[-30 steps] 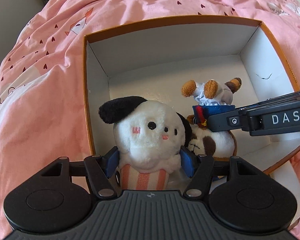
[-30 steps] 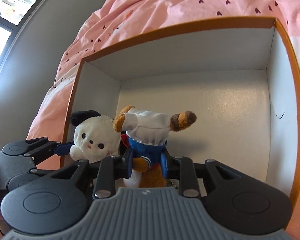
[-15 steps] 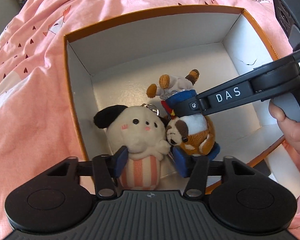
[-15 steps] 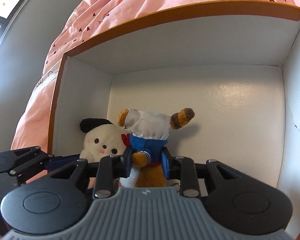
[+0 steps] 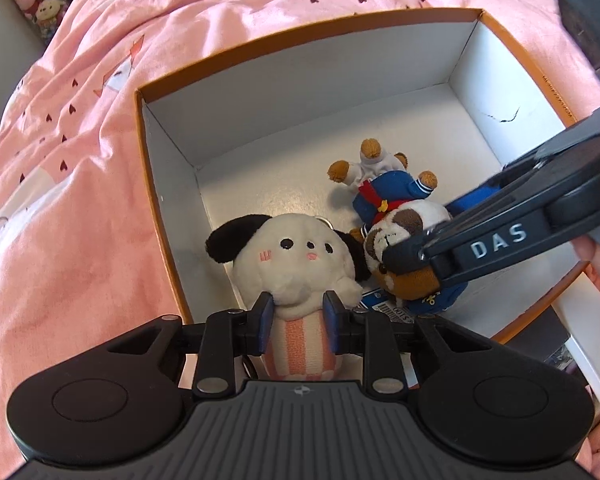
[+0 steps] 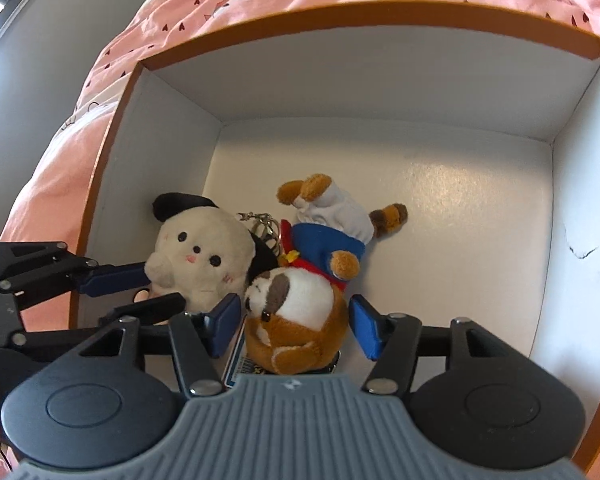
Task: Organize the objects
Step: 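Lift both plush toys over the shoebox rim and lower them inside, then open left gripper releasing white dog while right gripper releases brown dog in box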
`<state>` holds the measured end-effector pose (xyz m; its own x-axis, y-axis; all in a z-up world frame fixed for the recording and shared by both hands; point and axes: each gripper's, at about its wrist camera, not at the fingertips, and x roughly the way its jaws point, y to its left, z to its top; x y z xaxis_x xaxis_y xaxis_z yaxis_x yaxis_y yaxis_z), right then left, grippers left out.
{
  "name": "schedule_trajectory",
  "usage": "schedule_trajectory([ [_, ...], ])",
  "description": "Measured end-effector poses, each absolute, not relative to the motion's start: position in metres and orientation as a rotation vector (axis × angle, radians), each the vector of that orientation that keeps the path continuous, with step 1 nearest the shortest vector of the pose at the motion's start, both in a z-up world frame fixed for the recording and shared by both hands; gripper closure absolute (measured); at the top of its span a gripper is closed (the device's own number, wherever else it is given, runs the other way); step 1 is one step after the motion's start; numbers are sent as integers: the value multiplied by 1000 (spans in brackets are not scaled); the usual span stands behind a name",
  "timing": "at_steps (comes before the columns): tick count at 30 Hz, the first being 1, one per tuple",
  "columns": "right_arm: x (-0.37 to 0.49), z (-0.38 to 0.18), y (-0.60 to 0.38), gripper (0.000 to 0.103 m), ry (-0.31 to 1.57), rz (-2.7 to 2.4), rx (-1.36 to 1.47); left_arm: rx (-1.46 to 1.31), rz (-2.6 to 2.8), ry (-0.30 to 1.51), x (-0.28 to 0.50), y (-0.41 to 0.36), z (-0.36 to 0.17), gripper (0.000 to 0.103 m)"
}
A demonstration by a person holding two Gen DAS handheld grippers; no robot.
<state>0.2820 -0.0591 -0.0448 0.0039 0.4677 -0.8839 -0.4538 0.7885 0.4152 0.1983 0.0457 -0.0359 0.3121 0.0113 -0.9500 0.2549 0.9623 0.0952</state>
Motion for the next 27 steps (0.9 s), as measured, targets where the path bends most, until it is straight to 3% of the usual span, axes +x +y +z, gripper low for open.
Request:
schedule_trajectory([
  [7,282,-53,-62,51,1389,733,9,451,-223,1144,190,37,-37,56],
  [9,281,-41,-61,51,1344,755,-70,498,-241,1114,192,35,-36,46],
  [12,280,-27,-57,51,1303,791,-220,526,-260,1101,201,35,-38,38],
  [19,282,-49,-50,51,1426,916,-188,456,-286,1129,214,38,-46,39],
  [23,275,-61,-37,52,1426,948,-140,409,-228,1160,214,39,-46,60],
  [27,280,-64,-40,52,1463,915,-50,331,-150,1165,214,45,-42,67],
])
